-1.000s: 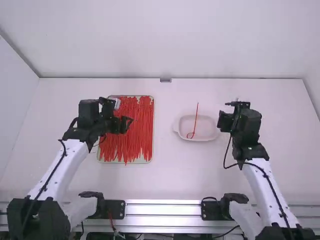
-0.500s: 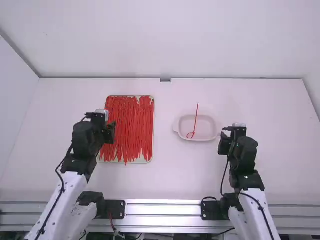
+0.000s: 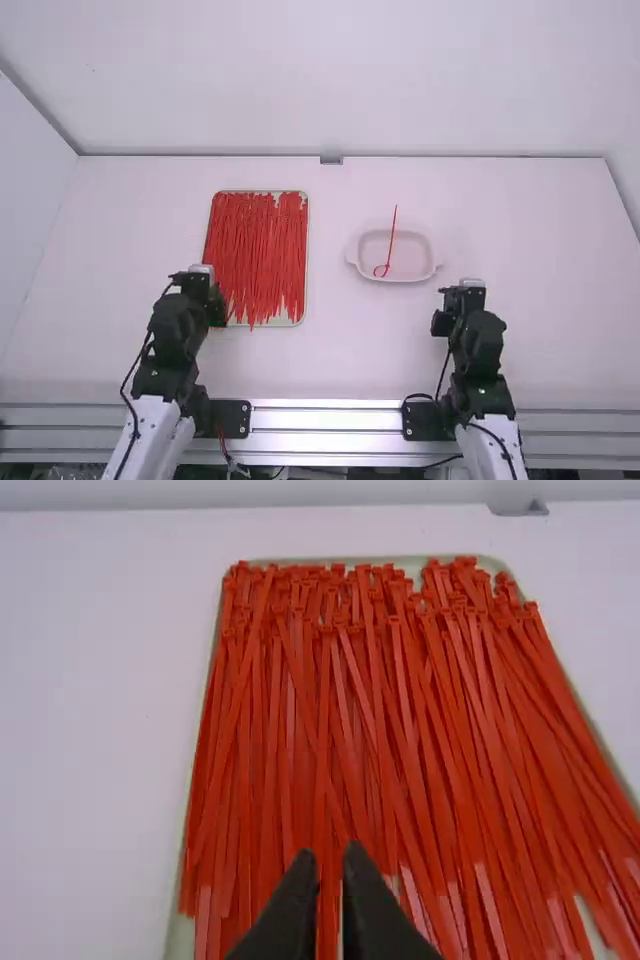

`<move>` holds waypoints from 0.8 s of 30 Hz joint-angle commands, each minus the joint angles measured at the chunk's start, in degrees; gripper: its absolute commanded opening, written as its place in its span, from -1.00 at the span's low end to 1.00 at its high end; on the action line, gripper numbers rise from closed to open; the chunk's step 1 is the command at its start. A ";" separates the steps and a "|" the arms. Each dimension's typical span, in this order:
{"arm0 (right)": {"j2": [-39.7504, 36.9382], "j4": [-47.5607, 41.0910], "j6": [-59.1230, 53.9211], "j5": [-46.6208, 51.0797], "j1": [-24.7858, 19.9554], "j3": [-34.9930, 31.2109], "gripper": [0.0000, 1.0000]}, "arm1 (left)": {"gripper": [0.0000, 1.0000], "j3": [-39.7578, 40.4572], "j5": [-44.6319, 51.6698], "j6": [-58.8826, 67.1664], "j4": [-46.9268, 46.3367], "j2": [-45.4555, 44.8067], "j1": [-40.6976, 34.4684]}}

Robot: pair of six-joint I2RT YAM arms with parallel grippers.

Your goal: Fasten the cable tie

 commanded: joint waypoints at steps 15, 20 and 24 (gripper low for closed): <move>-14.22 -0.36 0.16 0.14 0.12 -0.60 -1.00 | -1.00 -6.31 -0.73 0.03 0.12 -15.49 0.12; -17.17 -0.36 0.16 0.14 0.12 -0.60 -1.00 | -1.00 -6.31 -0.73 0.03 0.12 -18.90 0.12; -18.91 -0.36 0.16 0.14 0.12 -0.60 -1.00 | -1.00 -6.31 -0.73 0.03 0.12 -20.94 0.12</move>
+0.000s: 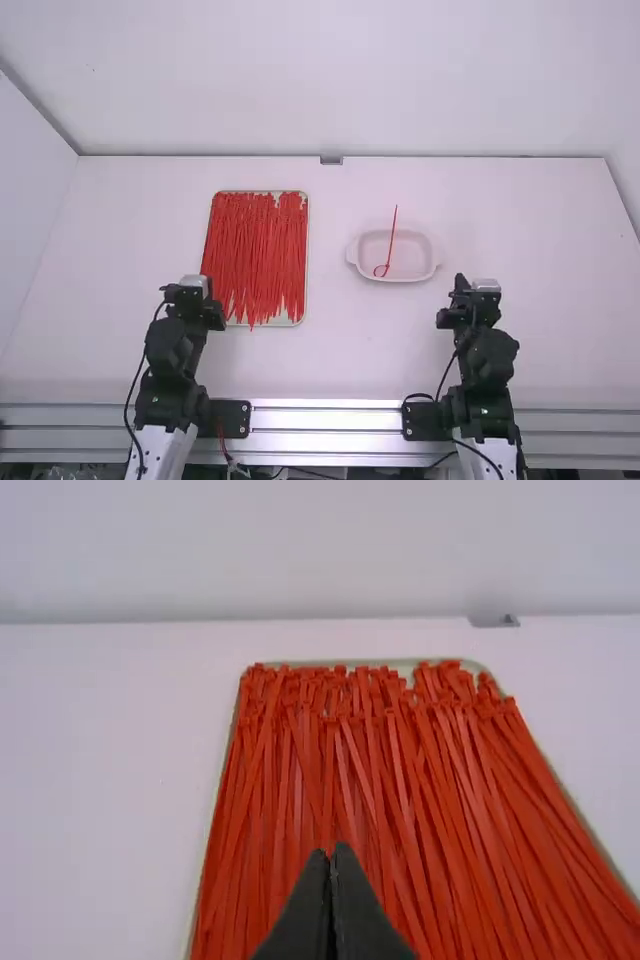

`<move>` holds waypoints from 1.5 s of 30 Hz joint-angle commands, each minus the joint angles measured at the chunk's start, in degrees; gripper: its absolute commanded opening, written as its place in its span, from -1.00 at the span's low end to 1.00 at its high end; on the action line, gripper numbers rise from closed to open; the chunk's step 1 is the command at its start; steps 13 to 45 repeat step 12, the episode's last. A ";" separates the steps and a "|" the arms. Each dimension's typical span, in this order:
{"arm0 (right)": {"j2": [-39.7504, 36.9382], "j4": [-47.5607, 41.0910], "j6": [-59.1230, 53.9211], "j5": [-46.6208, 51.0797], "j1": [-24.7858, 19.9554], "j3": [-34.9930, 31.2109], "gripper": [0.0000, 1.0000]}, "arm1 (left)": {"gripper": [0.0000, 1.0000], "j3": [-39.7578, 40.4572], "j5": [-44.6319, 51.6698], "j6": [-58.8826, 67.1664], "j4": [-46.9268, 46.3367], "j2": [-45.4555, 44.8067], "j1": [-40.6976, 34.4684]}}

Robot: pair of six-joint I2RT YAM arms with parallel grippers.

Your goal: Fasten the cable tie

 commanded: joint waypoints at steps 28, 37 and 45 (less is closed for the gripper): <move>-2.26 -0.43 0.19 0.08 0.12 -0.60 -1.00 | -1.00 -0.58 -0.19 0.01 -0.27 -7.29 0.12; -2.26 -0.43 0.19 0.08 0.12 -0.60 -1.00 | -1.00 -0.58 -0.19 0.01 -0.27 -7.29 0.12; -2.26 -0.43 0.19 0.08 0.12 -0.60 -1.00 | -1.00 -0.58 -0.19 0.01 -0.27 -7.29 0.12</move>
